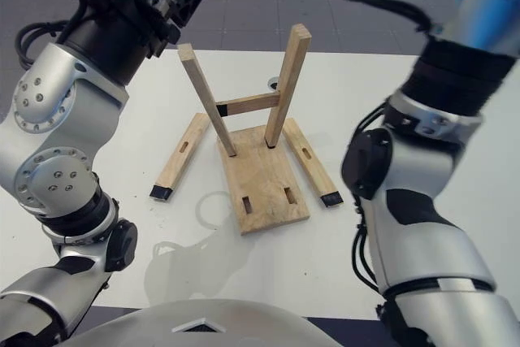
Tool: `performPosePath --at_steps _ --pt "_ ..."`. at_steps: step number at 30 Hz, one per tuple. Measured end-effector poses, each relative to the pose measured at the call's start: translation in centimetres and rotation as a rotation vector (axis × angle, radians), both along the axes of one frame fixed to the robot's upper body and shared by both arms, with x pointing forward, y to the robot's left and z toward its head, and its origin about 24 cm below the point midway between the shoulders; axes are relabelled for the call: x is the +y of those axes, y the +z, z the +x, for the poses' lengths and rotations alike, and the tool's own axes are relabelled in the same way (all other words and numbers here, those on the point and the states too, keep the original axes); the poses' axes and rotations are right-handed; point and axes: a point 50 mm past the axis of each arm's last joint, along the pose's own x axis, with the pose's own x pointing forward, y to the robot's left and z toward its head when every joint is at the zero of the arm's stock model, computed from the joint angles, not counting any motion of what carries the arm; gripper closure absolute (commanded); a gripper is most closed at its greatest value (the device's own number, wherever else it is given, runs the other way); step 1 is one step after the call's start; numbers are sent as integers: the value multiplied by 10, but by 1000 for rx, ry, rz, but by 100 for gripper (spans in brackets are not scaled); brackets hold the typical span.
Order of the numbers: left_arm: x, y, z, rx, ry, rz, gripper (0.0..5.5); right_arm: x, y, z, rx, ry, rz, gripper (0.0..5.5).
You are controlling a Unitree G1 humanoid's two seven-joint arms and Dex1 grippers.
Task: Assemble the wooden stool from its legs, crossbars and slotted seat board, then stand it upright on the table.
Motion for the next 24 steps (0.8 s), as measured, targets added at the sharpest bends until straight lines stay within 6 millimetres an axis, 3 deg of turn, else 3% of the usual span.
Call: performPosePath --at_steps 3,5,8,9,12,13,17,24 --pt "11 2 2 -4 81 -26 95 -29 -6 -15 -76 -266 -149 510" --pt "20 3 4 -3 154 -34 70 -39 -27 -17 -32 -344 -196 510" --pt "32 4 6 -5 238 -28 69 -57 -95 -16 142 -449 -303 510" --pt "35 3 6 -4 263 -27 69 -61 -126 -19 212 -468 -351 510" --pt "38 2 8 4 287 -17 69 -55 -214 -34 379 -382 -379 510" --pt "38 2 8 5 289 -17 69 -50 -227 -38 389 -353 -376 510" --pt "39 1 9 6 303 -12 69 -31 -263 -49 376 -240 -410 510" --pt "34 -1 9 18 283 -14 69 -35 -296 -40 349 -229 -431 510"
